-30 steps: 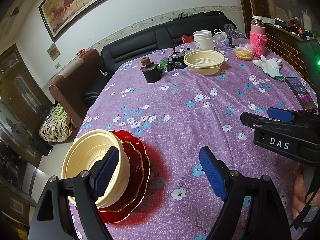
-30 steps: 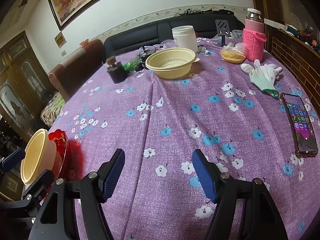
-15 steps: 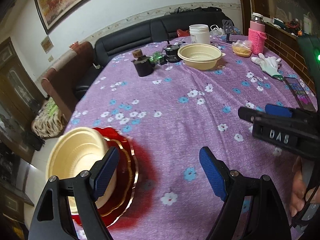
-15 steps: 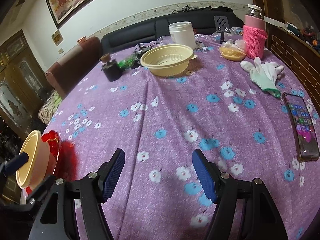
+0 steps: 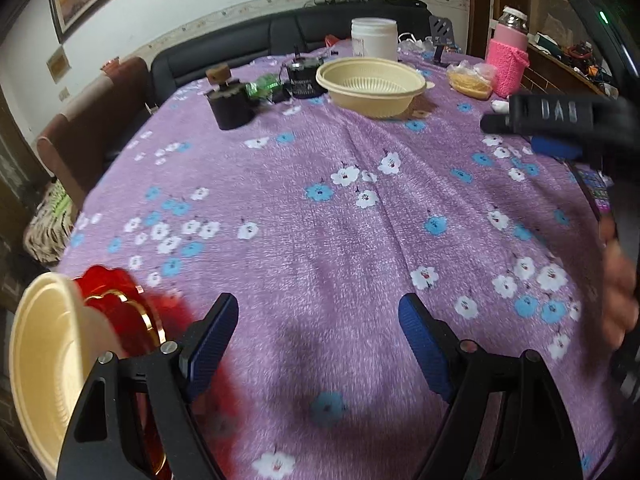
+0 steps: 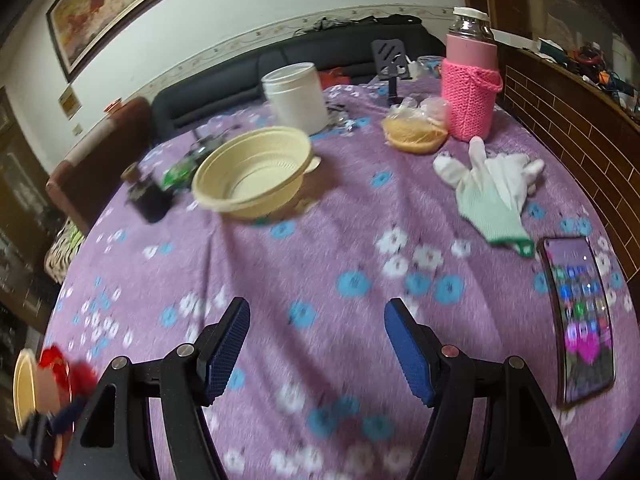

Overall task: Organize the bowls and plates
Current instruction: 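Grasp the beige handled bowl rim with the right gripper and lift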

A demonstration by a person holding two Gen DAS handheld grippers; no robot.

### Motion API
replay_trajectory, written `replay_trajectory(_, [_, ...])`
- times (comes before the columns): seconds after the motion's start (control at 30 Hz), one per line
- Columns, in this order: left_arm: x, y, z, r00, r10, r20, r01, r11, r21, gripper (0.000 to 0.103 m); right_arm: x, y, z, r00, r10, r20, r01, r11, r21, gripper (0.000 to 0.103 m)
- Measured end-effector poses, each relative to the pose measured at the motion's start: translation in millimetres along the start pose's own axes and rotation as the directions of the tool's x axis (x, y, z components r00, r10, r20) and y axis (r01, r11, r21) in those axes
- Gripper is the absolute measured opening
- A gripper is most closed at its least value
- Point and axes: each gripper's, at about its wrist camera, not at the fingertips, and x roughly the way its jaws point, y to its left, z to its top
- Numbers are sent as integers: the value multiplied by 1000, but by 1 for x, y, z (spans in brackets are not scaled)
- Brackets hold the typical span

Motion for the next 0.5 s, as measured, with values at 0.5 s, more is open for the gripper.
replay_trajectory(0.5, [42,4,-3,995,-96,6,96,994,-49,87,105,-2,87,998,29,-54,-20,986,168,74])
